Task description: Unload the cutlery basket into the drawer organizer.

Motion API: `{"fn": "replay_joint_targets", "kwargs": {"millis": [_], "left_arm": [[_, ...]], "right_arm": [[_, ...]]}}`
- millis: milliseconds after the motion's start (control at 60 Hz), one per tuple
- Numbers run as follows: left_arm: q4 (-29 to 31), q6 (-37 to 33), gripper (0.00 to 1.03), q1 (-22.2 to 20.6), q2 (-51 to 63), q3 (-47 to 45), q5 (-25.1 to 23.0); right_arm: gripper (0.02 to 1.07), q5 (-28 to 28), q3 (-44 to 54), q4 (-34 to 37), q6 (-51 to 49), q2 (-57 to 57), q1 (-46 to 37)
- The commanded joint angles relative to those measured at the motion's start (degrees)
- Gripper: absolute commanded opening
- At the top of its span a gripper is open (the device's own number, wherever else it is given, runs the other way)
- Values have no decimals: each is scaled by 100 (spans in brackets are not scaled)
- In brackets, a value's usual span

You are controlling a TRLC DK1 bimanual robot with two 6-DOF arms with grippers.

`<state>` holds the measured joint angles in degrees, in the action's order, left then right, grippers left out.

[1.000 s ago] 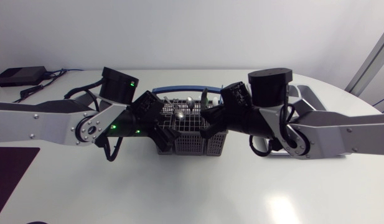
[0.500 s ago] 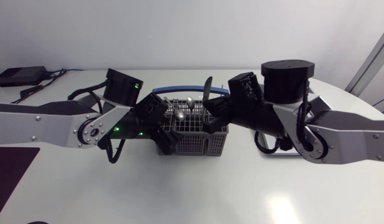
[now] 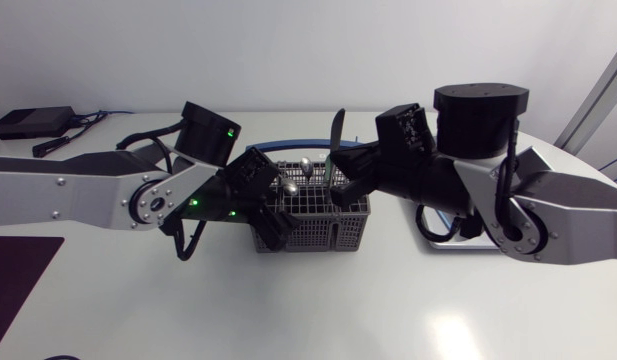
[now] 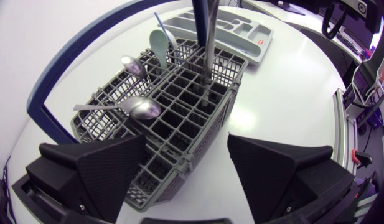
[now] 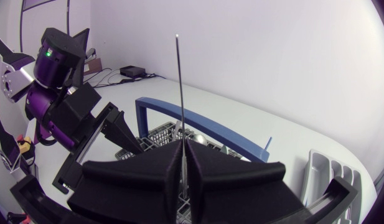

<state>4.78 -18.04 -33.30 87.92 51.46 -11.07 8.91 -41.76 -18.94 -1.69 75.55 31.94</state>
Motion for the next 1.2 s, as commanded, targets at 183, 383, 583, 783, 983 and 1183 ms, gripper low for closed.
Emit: {"fn": "replay_joint_targets", "kwargs": {"millis": [183,383,583,783,983,1183], "left_arm": [[164,3,91,-151,32,277,0],[129,20,91,-203,50,241,26],[32,20,91,-265,85,224,123],[-47,20,91,-282,129,189,167],[-56,11,91,-291,129,215,167],[-73,-15,92,-362,111,285,167]], "right_arm": [[12,-91,-307,101,248,-154,-65],[12,-73,-315,101,459,-190,-92],[12,-64,-359,92,547,-295,-127],[12,67,-438,145,653,-392,-224],[12,208,-430,198,688,-603,-312],[12,524,-412,268,767,-849,-514]]}}
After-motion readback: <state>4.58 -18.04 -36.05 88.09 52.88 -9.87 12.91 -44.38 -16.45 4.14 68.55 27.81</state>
